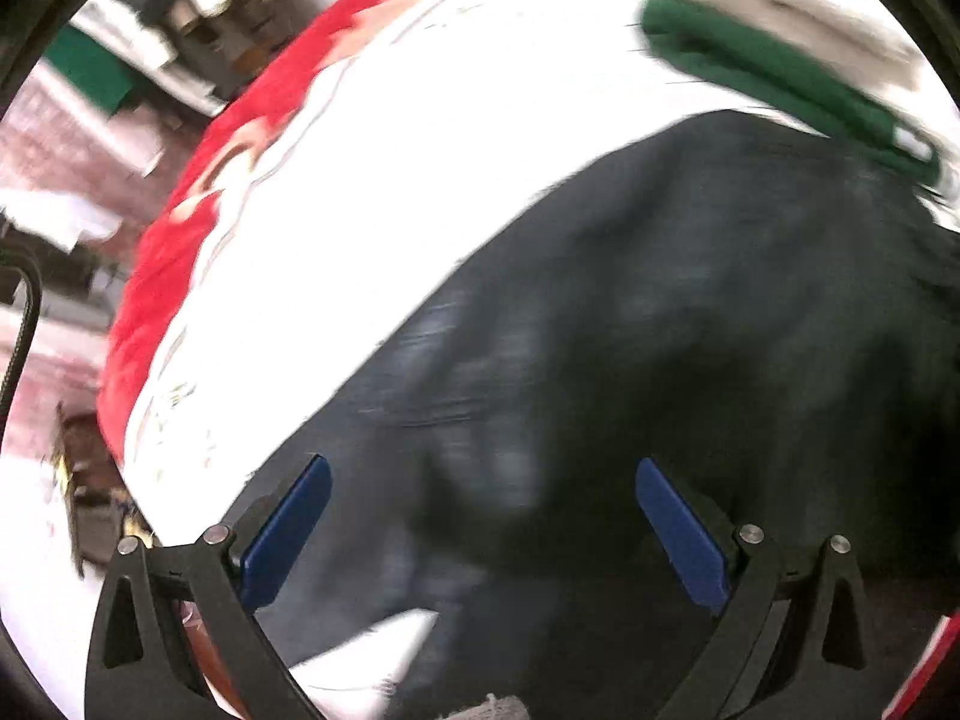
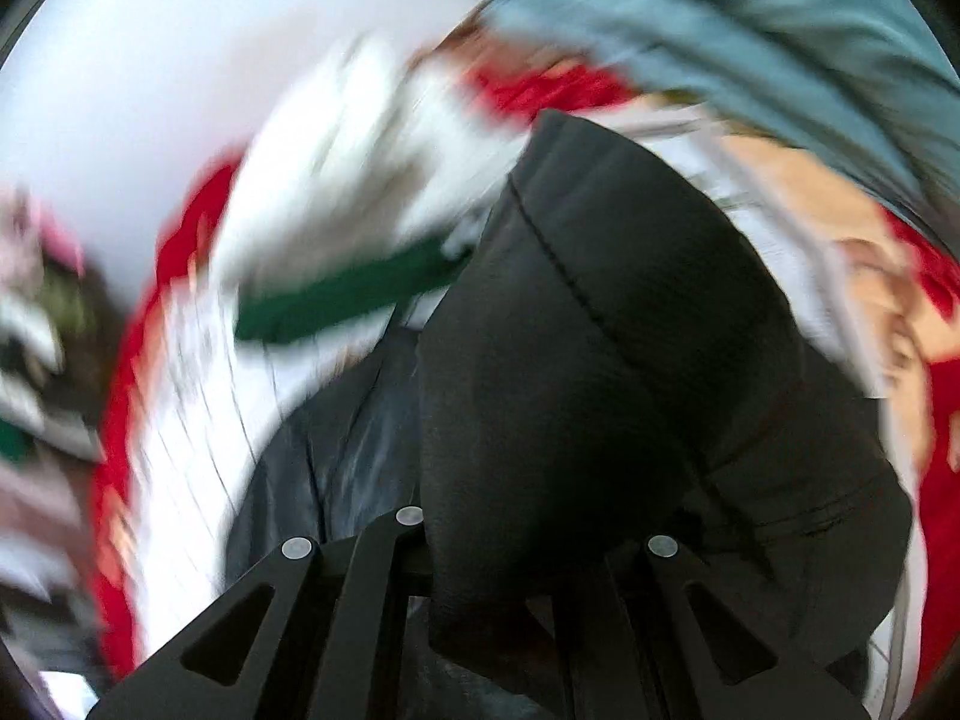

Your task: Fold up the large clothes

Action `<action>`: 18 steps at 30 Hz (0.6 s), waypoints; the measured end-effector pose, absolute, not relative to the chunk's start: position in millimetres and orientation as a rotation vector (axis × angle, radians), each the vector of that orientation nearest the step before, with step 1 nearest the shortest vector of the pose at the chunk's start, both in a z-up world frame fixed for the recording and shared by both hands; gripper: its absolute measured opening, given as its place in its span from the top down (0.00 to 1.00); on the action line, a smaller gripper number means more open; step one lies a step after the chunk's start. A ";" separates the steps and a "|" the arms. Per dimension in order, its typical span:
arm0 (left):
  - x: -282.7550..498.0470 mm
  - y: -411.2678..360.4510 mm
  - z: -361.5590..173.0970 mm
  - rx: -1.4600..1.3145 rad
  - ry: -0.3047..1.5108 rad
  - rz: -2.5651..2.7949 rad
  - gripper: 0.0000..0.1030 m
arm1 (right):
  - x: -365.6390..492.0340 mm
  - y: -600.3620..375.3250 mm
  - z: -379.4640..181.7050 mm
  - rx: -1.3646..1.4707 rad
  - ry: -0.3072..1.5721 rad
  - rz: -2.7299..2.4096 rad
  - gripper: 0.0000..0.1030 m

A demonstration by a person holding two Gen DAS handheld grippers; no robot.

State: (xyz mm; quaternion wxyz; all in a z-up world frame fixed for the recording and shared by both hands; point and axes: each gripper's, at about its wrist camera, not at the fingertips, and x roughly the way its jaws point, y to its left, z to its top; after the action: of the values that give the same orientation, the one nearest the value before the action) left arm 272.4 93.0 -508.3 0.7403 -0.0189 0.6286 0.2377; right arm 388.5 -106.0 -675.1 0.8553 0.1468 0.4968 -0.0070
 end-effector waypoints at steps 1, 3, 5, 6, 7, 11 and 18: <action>263.7 112.3 -512.2 -0.054 1.392 0.552 0.00 | 394.8 -71.4 -701.8 0.217 1.141 0.033 0.91; 247.9 132.5 -515.4 -0.079 1.412 0.583 0.00 | 401.7 -30.5 -738.0 0.132 1.303 0.108 0.79; 223.8 158.8 -516.6 -0.138 1.437 0.612 0.00 | 394.8 -17.0 -750.7 0.148 1.364 0.200 0.59; 217.2 165.7 -517.4 -0.159 1.442 0.619 0.00 | 386.4 -15.1 -745.3 0.206 1.355 0.269 0.53; 204.3 174.4 -515.7 -0.189 1.450 0.633 0.00 | 379.1 -16.5 -737.9 0.263 1.337 0.329 0.53; 150.6 199.4 -516.6 -0.381 1.512 0.638 0.00 | 343.8 -58.9 -702.2 0.527 1.259 0.489 0.26; 74.7 223.9 -557.7 -0.882 1.539 0.569 0.00 | 305.4 -122.3 -702.9 0.523 1.380 0.334 0.26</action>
State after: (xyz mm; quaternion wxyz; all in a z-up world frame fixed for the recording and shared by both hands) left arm 74.7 223.9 -557.7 0.5965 -0.3800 0.6630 0.2453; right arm 305.4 -122.3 -702.9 0.7273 0.2373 0.6259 0.1517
